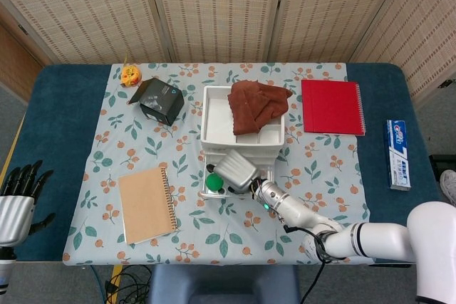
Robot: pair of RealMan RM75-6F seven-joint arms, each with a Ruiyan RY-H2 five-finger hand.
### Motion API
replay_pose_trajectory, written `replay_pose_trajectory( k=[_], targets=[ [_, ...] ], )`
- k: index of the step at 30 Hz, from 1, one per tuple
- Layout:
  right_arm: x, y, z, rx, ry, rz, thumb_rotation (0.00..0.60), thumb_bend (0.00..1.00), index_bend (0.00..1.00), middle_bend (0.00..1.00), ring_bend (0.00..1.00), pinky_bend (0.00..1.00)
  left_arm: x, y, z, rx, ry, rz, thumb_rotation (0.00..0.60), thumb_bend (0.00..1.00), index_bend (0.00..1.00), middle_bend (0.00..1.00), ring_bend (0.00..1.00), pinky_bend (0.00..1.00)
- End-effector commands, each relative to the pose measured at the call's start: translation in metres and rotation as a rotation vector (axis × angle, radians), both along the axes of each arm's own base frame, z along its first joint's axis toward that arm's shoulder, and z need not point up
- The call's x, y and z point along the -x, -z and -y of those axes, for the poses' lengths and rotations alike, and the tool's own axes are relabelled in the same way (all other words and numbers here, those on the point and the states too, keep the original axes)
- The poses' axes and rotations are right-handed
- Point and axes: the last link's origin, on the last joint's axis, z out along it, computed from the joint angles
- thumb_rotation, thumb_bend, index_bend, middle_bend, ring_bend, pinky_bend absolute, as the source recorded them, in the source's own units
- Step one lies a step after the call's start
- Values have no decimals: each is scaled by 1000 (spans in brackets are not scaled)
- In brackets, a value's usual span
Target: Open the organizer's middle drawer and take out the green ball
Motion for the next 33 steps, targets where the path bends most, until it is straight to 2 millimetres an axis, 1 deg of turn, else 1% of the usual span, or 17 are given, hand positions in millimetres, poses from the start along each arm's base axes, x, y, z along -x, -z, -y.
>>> replay_pose_trajectory(
  k=[1, 26, 33],
  targets=[
    [0, 2, -1, -2, 2, 1, 600, 233, 297, 823, 970, 1000, 0, 0, 0, -1, 0, 1, 600, 133, 144, 44, 45, 60],
    [-3, 19, -3, 24, 20, 19, 600, 233, 297, 829, 970, 1000, 5, -2, 1, -5, -1, 6, 600, 133, 144, 44, 45, 60],
    [-4, 24, -3, 31, 26, 34, 600, 248, 301, 836, 974, 1000, 6, -2, 1, -5, -3, 6, 600, 132, 144, 44, 45, 60]
  ],
)
